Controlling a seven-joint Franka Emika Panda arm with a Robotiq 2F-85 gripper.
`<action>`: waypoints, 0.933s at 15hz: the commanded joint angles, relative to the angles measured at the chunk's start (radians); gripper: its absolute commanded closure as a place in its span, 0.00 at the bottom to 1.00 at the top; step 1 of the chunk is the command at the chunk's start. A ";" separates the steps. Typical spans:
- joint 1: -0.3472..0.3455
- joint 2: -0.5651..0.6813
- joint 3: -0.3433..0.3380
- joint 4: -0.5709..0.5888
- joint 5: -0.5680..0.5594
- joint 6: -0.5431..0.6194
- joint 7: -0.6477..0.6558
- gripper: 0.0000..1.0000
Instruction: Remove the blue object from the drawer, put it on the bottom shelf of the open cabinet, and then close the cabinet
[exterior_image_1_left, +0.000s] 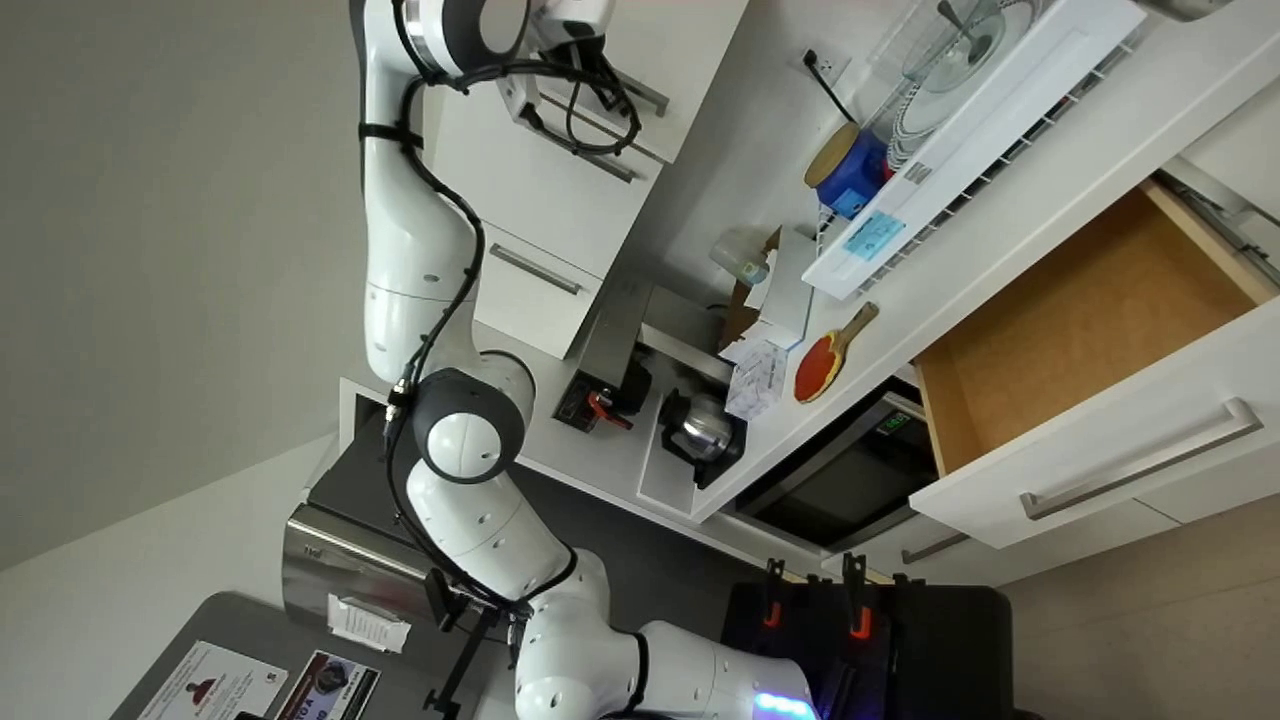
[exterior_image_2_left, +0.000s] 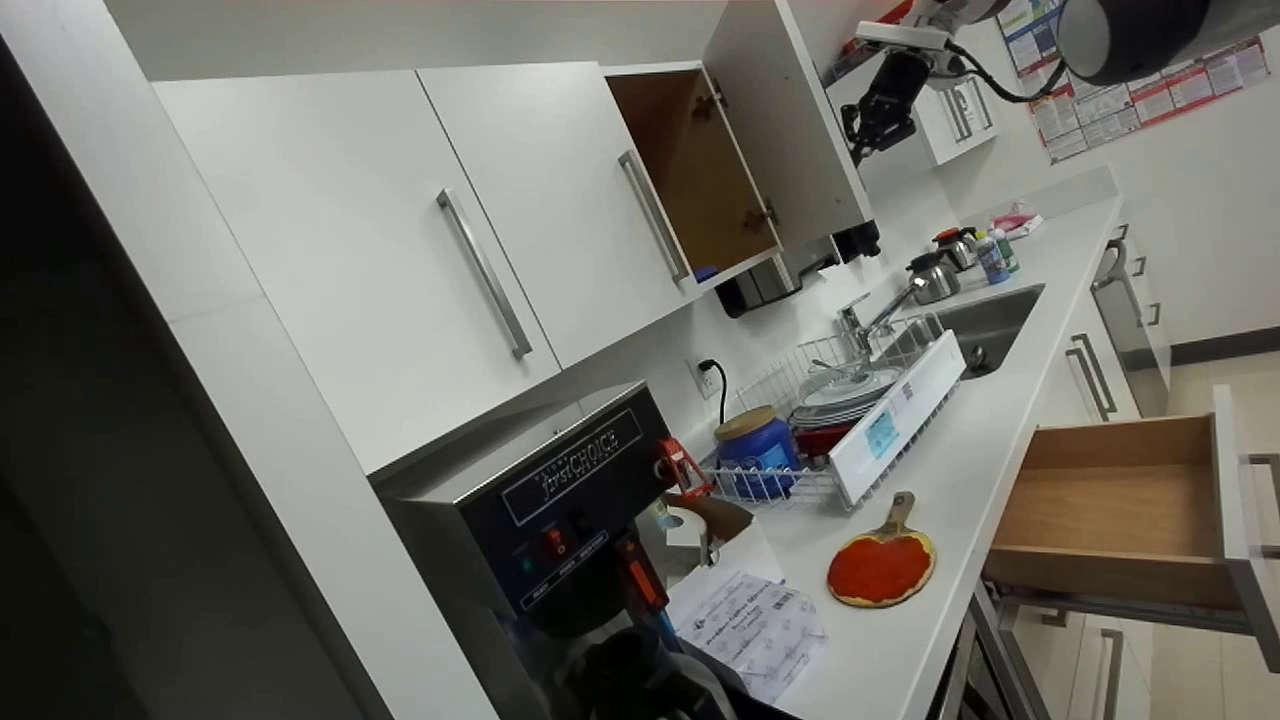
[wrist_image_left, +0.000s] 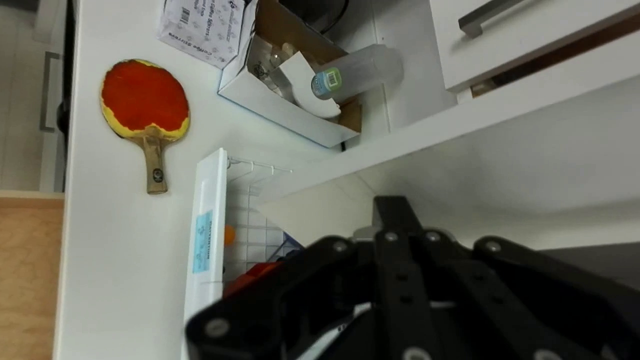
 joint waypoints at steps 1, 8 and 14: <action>0.054 -0.051 0.019 -0.058 -0.008 0.059 -0.121 1.00; 0.190 -0.154 0.010 -0.225 -0.045 0.289 -0.428 1.00; 0.359 -0.288 -0.021 -0.498 0.037 0.651 -0.673 1.00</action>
